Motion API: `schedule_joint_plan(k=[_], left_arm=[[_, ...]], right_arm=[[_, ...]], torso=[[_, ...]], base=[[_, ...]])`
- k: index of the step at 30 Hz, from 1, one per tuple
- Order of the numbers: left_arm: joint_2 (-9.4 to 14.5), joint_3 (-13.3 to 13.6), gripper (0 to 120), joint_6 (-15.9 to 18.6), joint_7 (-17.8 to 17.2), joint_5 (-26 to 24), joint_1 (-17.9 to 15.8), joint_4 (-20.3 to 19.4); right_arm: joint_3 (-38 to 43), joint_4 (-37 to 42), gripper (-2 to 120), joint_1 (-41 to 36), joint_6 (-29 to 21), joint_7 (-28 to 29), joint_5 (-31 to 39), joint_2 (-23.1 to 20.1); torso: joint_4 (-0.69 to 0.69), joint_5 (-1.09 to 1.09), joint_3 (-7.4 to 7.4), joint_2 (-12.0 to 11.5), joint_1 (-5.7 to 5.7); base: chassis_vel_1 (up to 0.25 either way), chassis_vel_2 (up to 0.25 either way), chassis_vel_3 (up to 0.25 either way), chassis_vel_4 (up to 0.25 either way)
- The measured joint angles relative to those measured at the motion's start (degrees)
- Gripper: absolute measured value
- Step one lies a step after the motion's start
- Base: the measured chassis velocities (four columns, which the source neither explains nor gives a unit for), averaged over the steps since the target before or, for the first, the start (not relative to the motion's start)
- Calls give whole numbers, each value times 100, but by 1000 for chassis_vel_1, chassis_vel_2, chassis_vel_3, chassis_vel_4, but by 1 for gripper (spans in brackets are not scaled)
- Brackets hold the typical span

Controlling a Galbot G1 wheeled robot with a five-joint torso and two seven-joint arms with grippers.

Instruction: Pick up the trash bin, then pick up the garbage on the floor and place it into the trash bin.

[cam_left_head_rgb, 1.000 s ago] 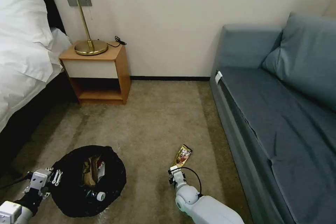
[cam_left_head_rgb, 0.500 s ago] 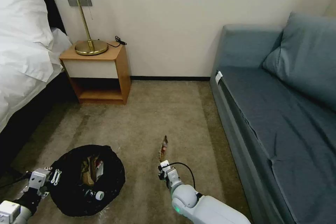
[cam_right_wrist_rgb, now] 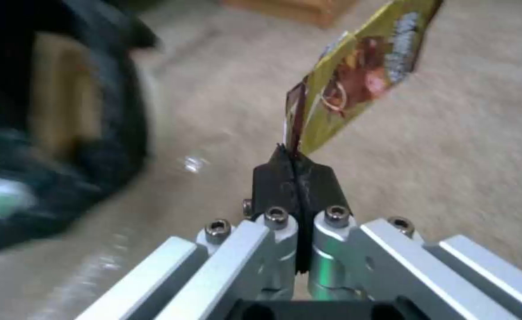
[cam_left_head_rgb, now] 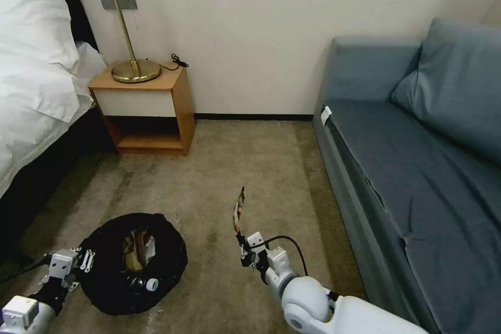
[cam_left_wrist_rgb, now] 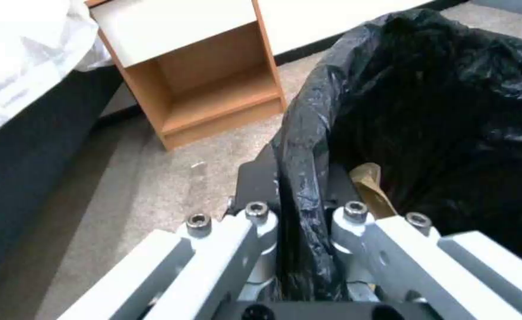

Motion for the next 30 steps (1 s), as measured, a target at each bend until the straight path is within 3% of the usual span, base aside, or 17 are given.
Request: schedule_joint_plan(k=[5, 11, 15, 22, 25, 30], left_arm=[[65, 131, 5, 138, -19, 54, -292, 162], [54, 137, 5, 140, -18, 59, -263, 130], [18, 120, 5, 110, -16, 59, -211, 20], [-6, 283, 5, 114, -79, 93, -417, 34], [-16, 538, 5, 233, -208, 81, -658, 93], [-85, 711, 5, 300, -275, 137, -856, 184]], right_arm=[[-44, 1117, 0, 498, -225, -35, 1156, -359], [18, 1517, 0, 650, -352, -61, 1621, -474], [245, 1824, 0, 646, -373, -703, 2199, -706], [106, 1875, 0, 661, -107, -1300, 2225, -771], [-157, 1847, 0, 761, -4, -1415, 2206, -717], [-414, 1847, 0, 959, 120, -1627, 2277, -714]], torso=[[0, 1, 0, 0, 0], [2, 1, 1, 0, 0], [1, 1, 0, 0, 0], [1, 2, 0, 0, 0], [0, 1, 0, 0, 0], [0, 1, 0, 0, 0]], base=[[0, 0, 0, 0], [0, 0, 0, 0], [0, 0, 0, 0], [0, 0, 0, 0], [0, 0, 0, 0], [0, 0, 0, 0]])
